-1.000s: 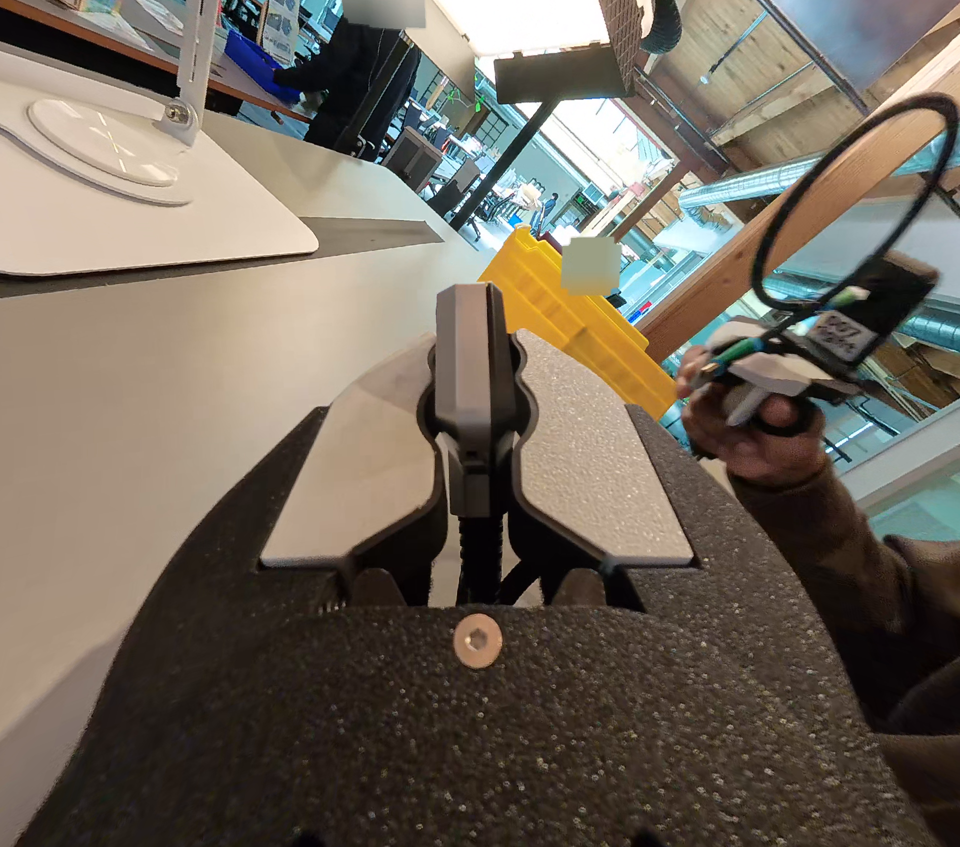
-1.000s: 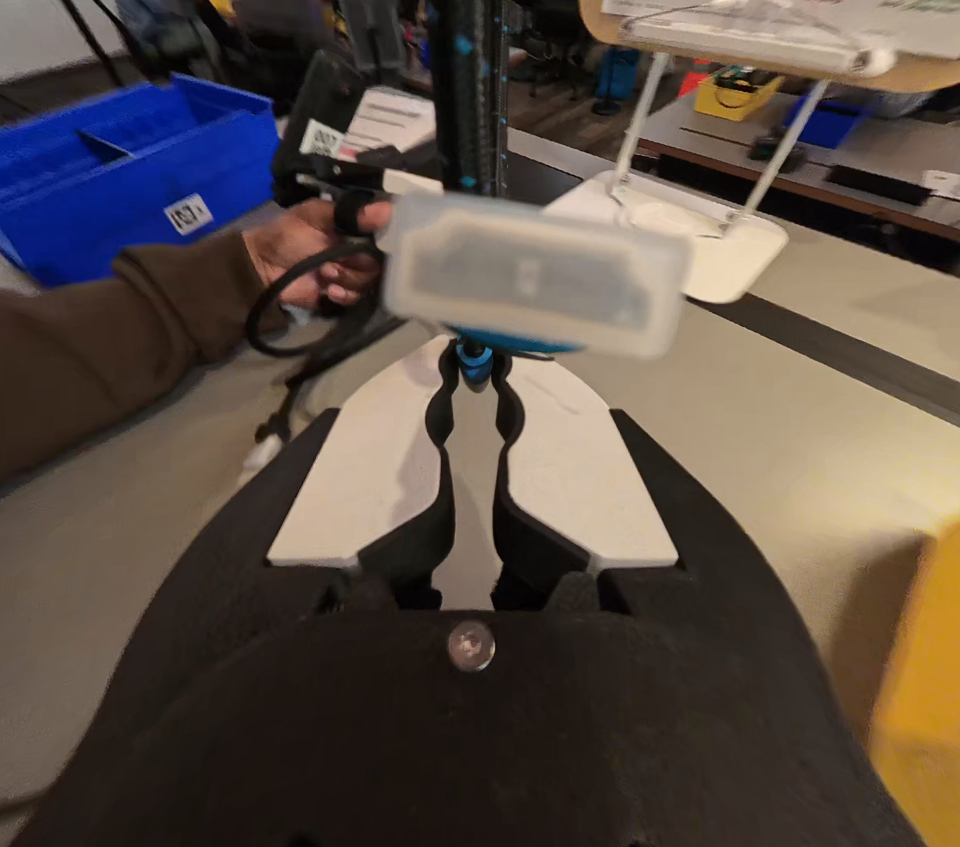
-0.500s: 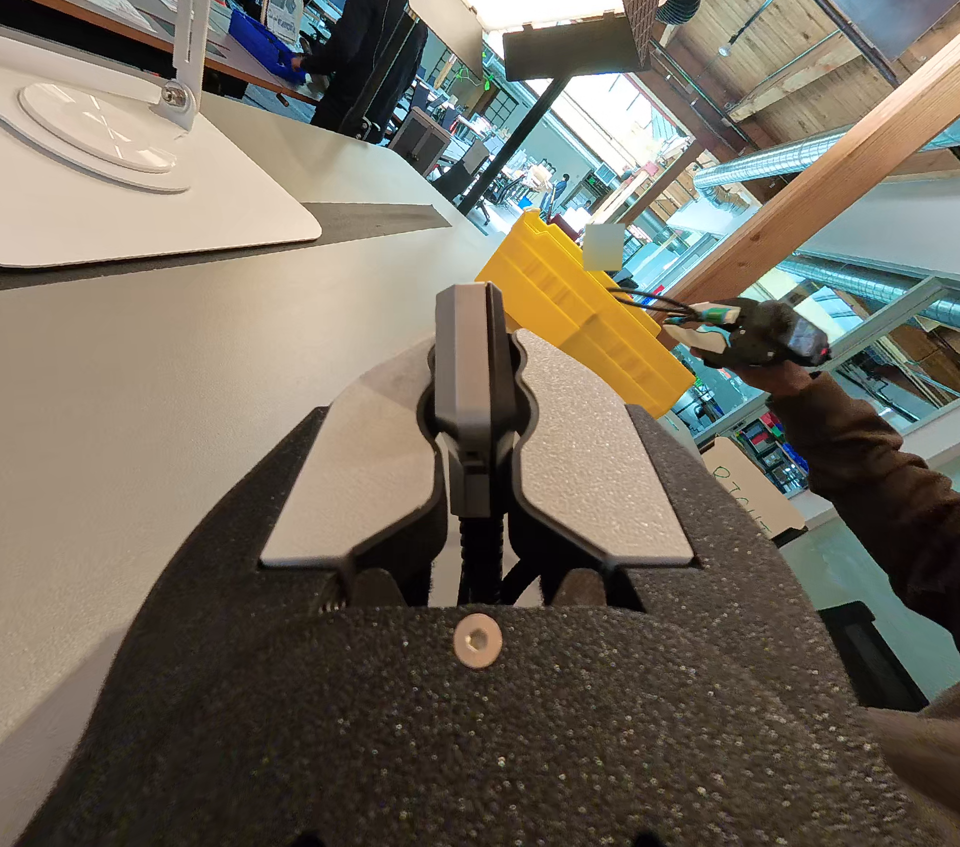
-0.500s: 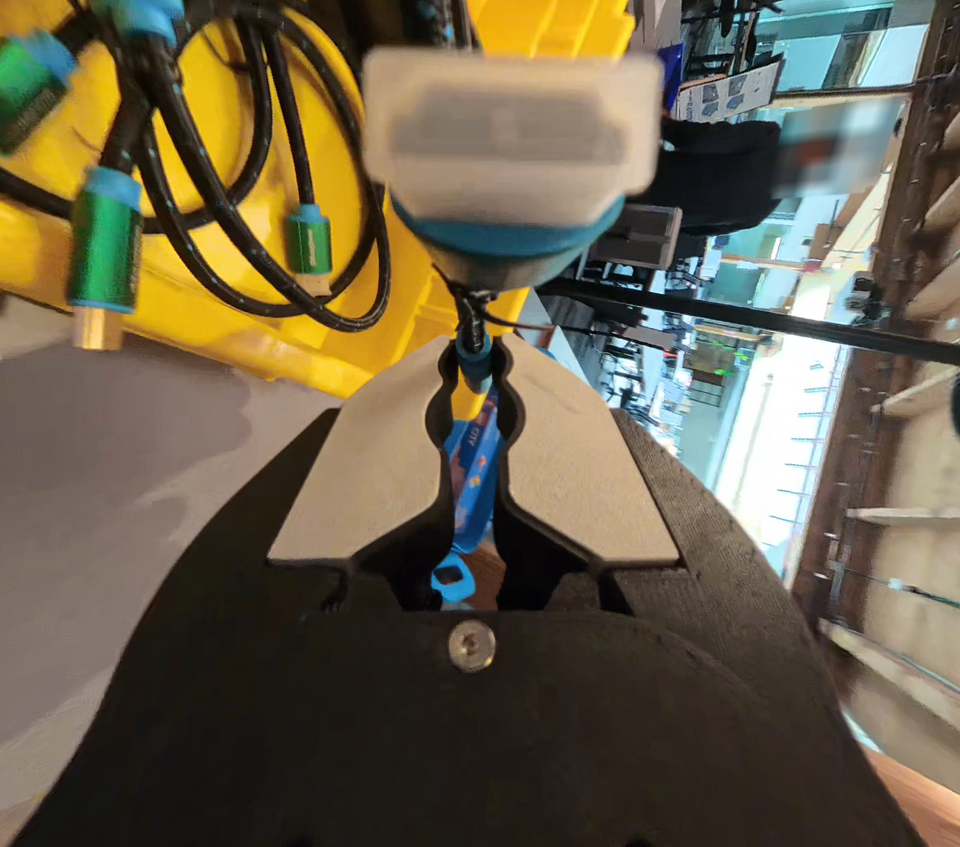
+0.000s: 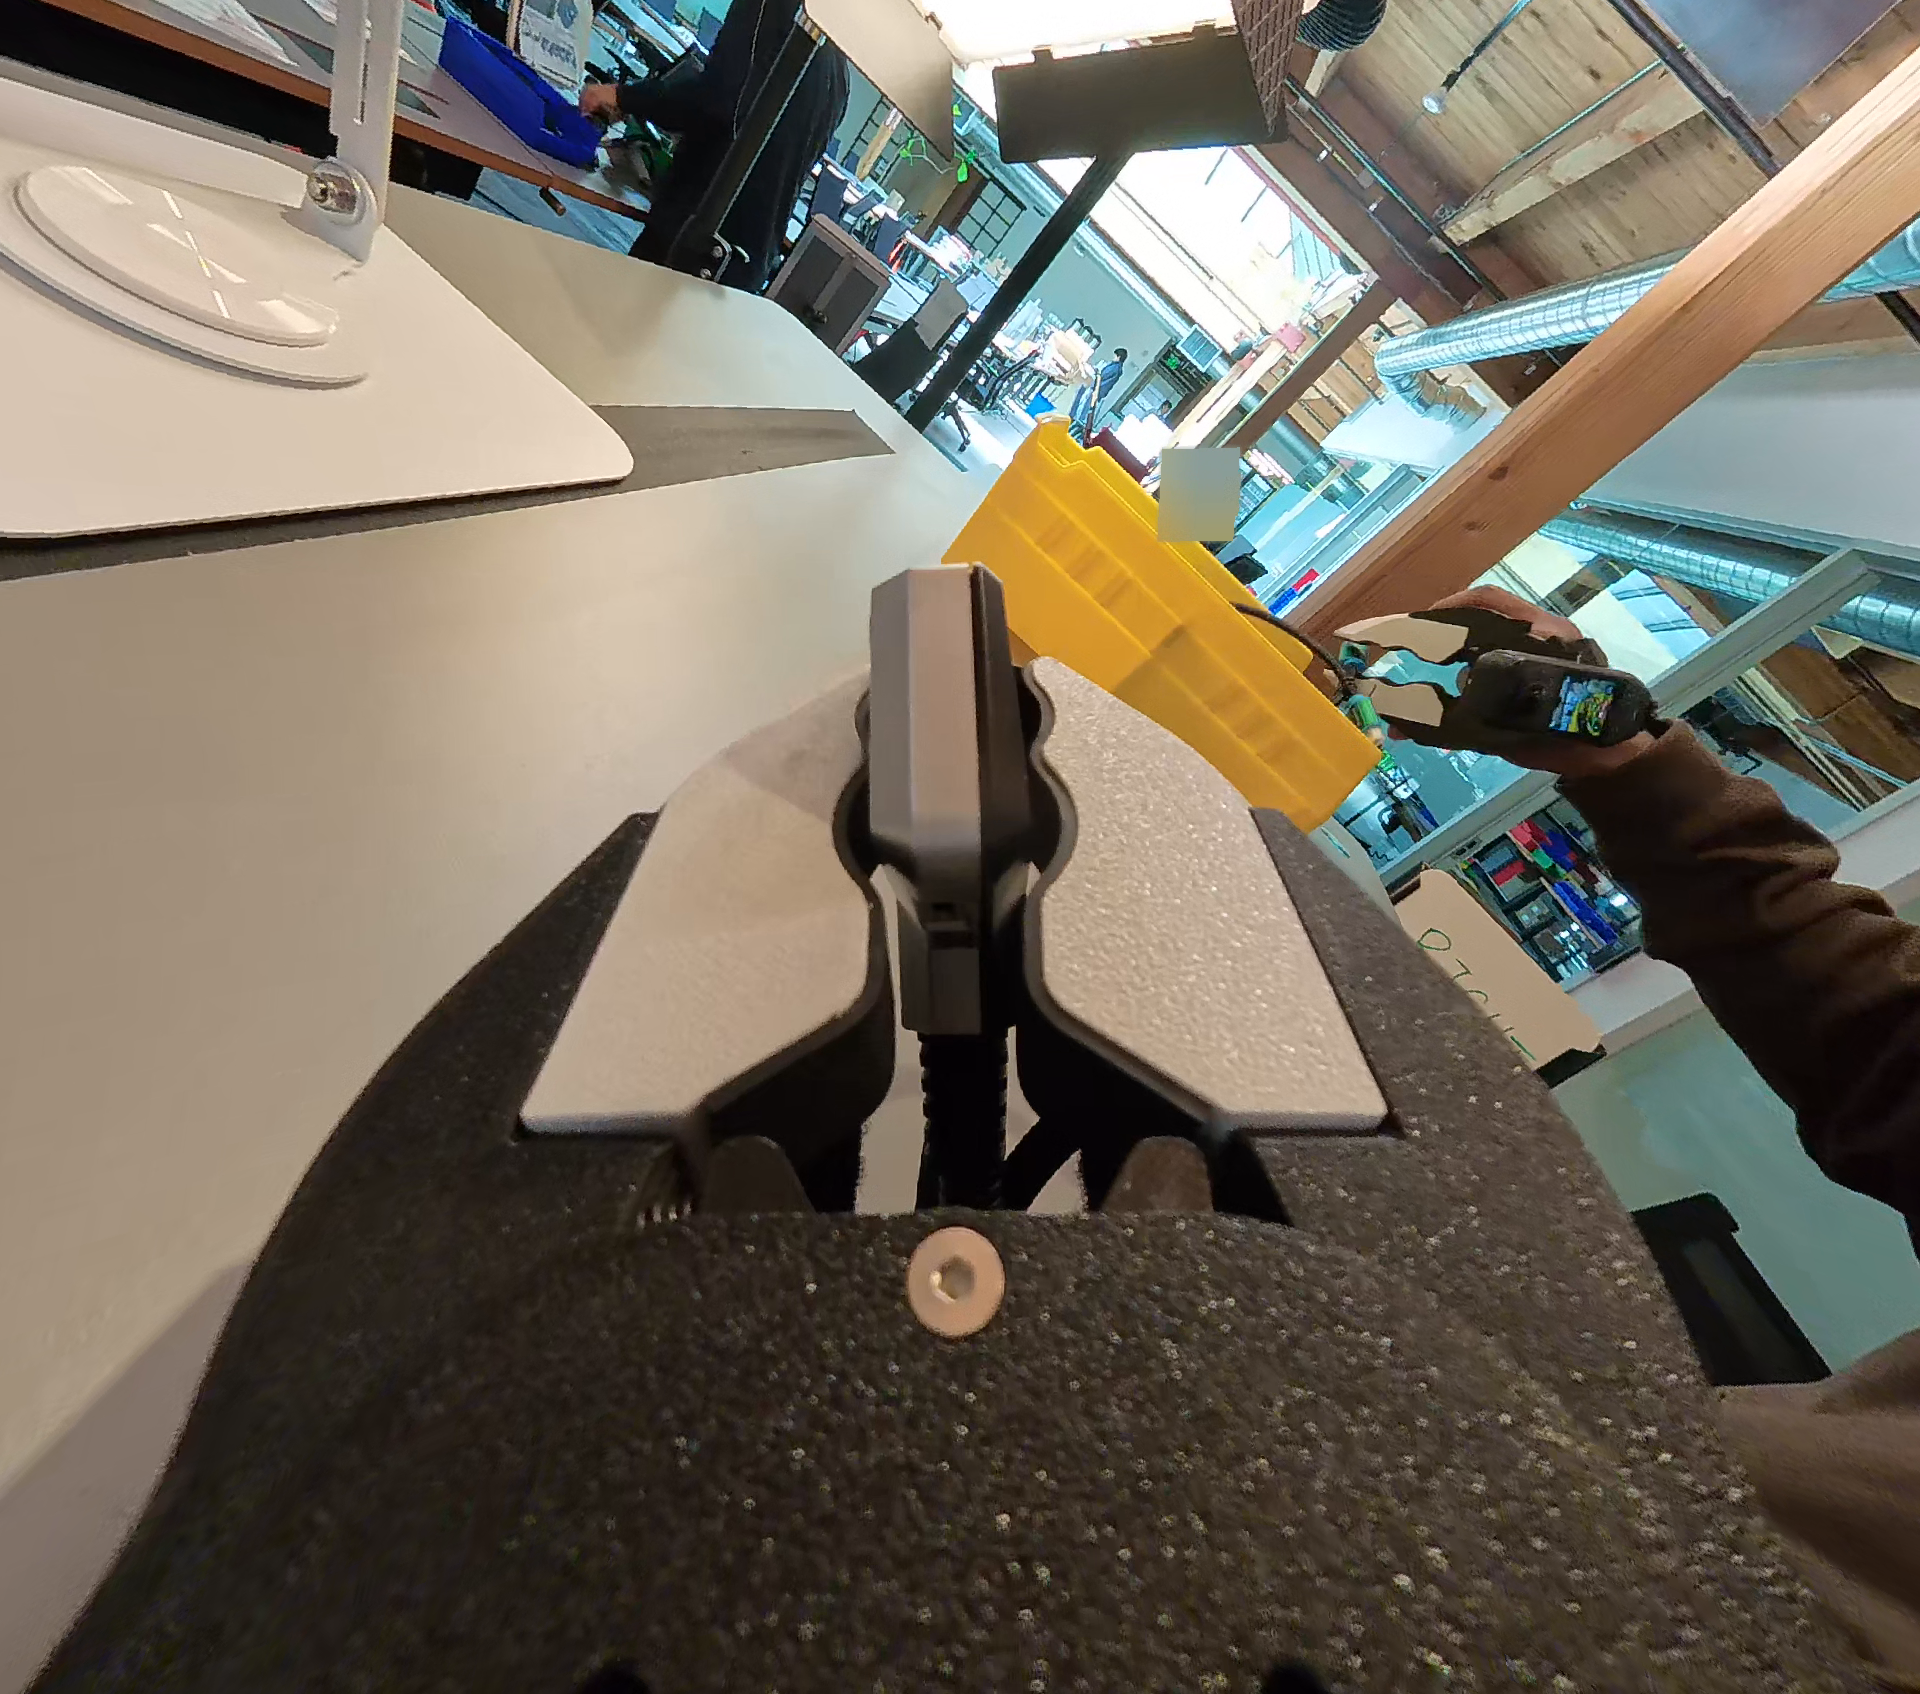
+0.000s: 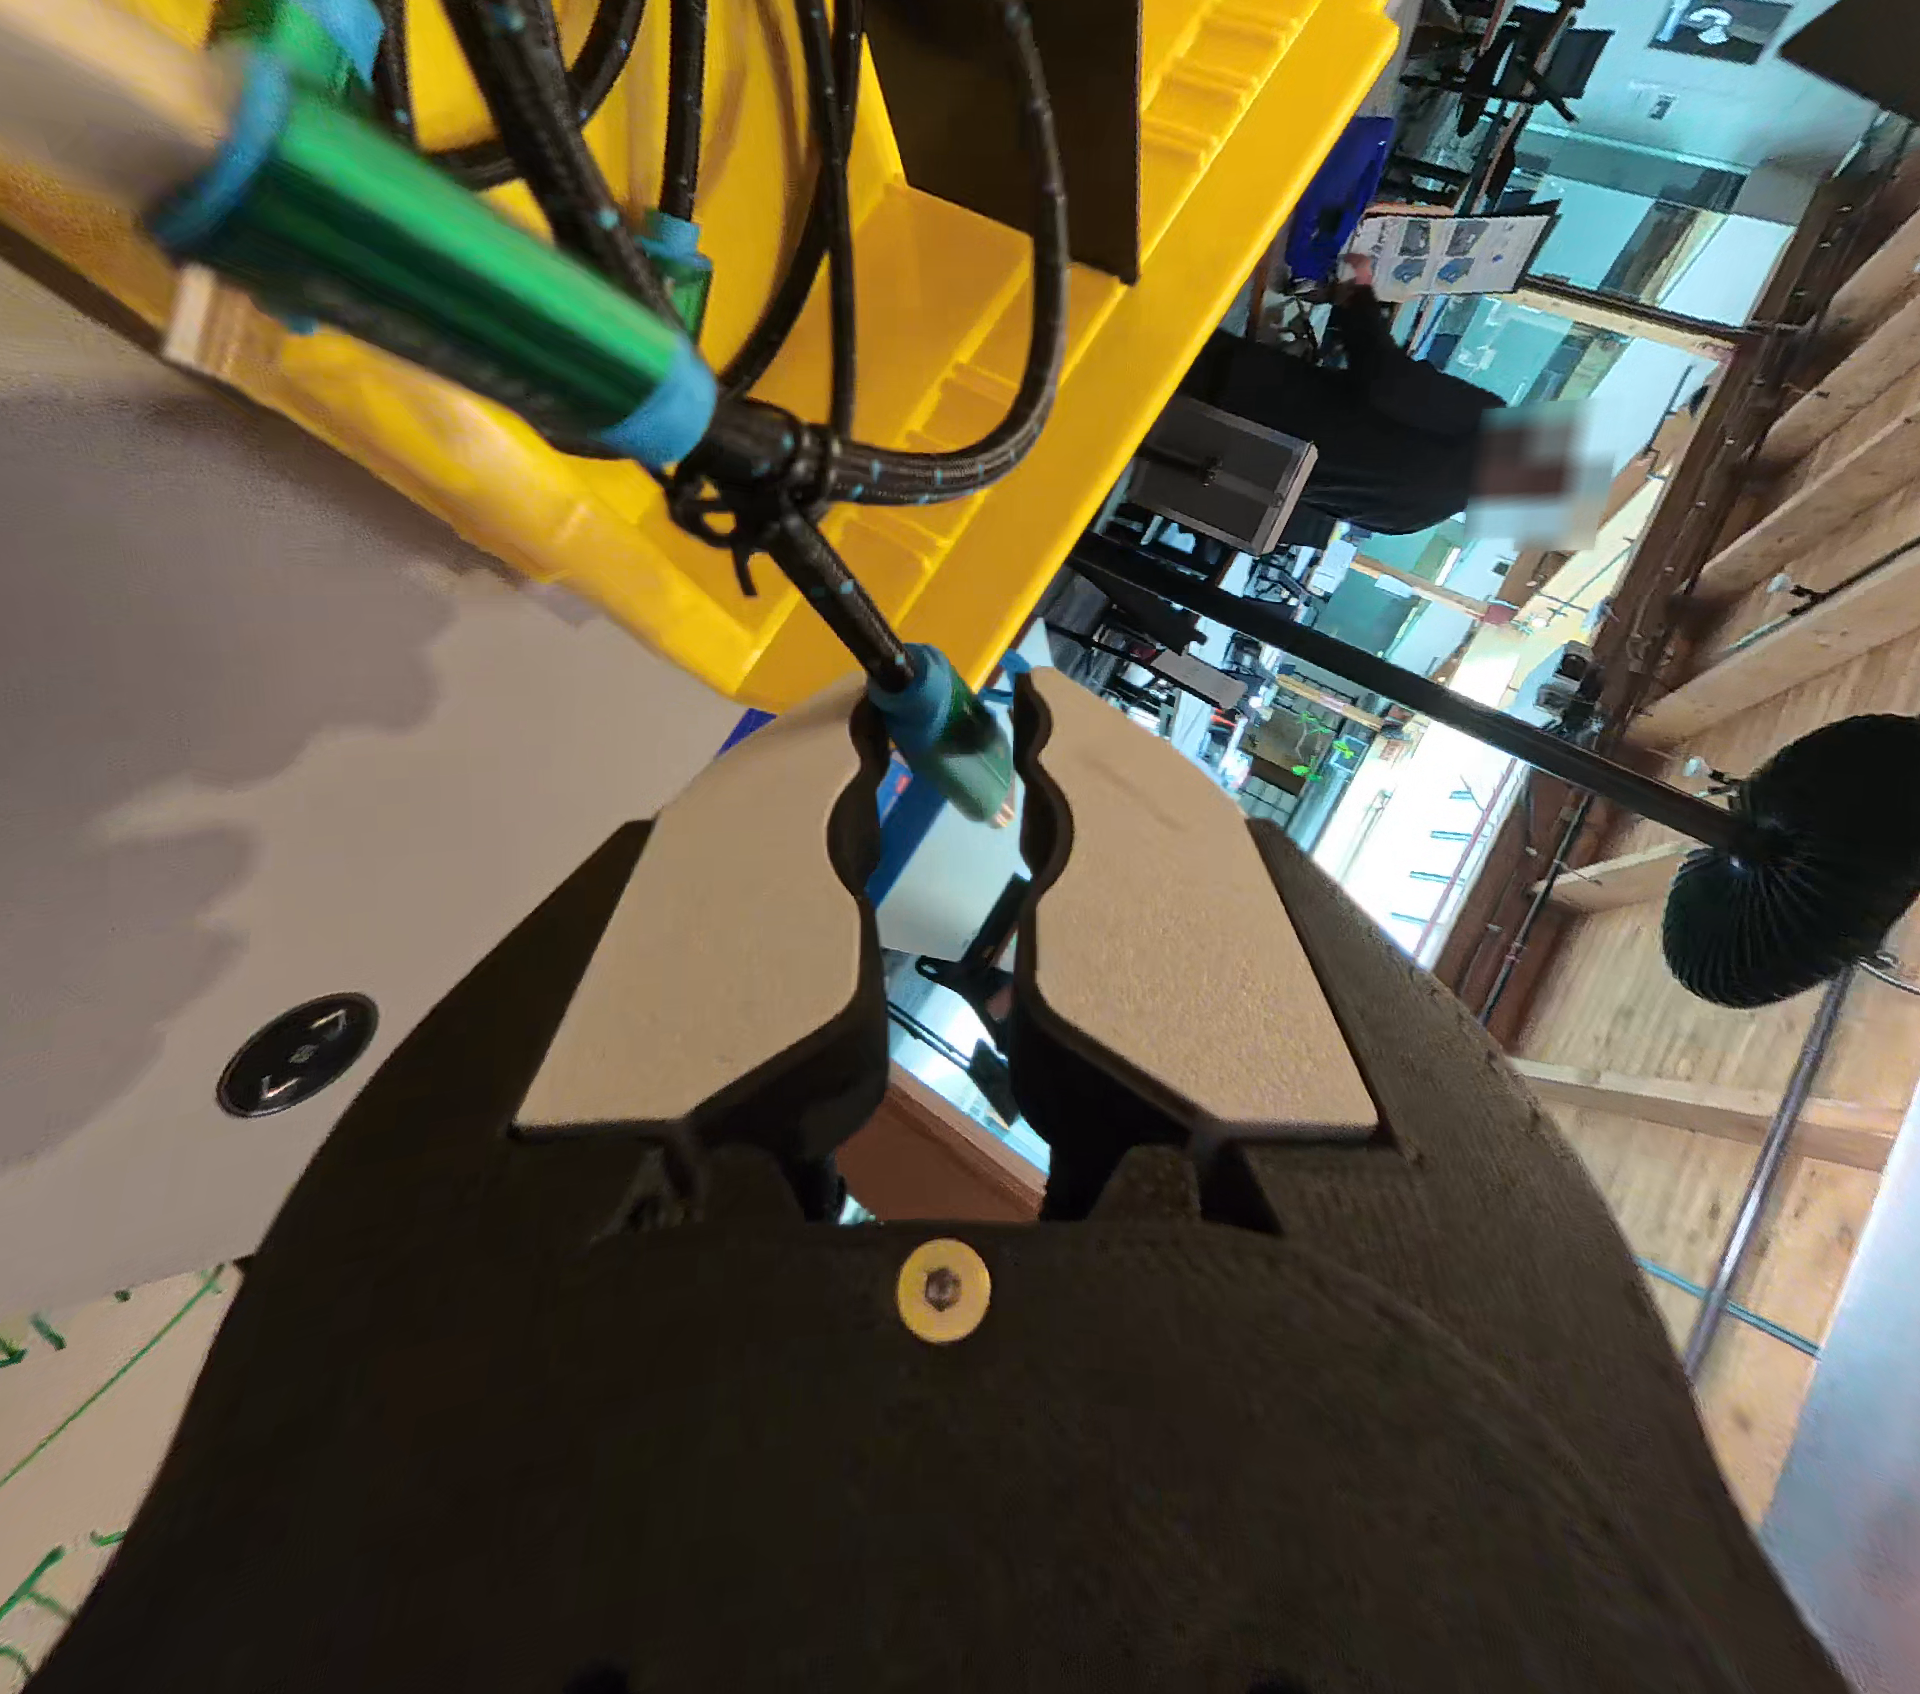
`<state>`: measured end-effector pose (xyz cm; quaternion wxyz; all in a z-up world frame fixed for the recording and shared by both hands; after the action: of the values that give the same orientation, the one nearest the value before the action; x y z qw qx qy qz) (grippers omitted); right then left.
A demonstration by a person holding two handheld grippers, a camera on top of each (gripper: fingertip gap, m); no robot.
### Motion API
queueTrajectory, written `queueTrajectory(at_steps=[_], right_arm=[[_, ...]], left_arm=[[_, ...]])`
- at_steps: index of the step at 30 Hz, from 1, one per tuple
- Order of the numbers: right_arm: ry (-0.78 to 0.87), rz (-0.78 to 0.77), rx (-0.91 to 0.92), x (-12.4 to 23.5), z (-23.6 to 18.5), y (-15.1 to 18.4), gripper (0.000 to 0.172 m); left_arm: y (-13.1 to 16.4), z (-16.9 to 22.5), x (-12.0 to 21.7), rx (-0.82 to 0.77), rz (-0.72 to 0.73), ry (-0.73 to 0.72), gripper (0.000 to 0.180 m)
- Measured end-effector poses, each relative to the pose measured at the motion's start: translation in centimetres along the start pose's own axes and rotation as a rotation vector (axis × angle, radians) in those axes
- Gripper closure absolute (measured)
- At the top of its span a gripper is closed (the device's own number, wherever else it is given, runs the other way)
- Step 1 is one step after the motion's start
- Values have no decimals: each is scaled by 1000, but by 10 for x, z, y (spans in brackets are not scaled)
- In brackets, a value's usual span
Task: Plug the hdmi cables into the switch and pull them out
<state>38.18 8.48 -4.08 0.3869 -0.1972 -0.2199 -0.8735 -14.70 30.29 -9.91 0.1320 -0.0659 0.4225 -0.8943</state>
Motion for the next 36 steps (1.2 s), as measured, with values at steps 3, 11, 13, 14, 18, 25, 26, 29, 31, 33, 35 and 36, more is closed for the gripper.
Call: queueTrajectory(at_steps=[3,11,13,14,18,25,26,29,31,33,35,36], right_arm=[[-48,10,-22,2,-3,5,147],[-136,-53,-117,0,-1,5,133],[-135,-75,-122,5,2,8,132],[-135,-89,-121,8,4,9,132],[-133,-131,-102,26,15,15,132],[-96,-97,-105,62,40,-2,133],[-109,-59,-136,69,42,-12,133],[-215,149,-315,92,33,-61,136],[-365,335,-462,110,12,-107,137],[-584,487,-588,126,-22,-158,137],[-820,569,-692,135,-60,-207,120],[-950,588,-734,138,-78,-231,109]], left_arm=[[0,0,0,1,-4,0,158],[0,0,1,5,5,9,158],[0,0,1,7,3,7,158],[0,-1,0,7,1,6,158],[0,1,1,-13,14,1,158],[0,0,0,-6,6,-4,158],[0,0,0,-6,5,-4,158],[-1,-1,0,-4,13,-10,158],[-1,-2,1,-5,21,-25,158],[-1,-2,1,-5,26,-41,158],[-2,-3,2,-8,44,-62,158],[-3,-4,3,-8,56,-71,158]])
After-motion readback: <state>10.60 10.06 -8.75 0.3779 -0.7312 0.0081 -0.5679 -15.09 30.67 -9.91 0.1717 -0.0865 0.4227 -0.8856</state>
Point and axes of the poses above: each gripper's, where its closed fingertips meet, x back along the fingers, y out of its underside, z = x × y across the jaws, the point moved 7 cm from there along x, back along the fingers, and after that the axes turned 2 degrees about -z, right-handed, at the moved point
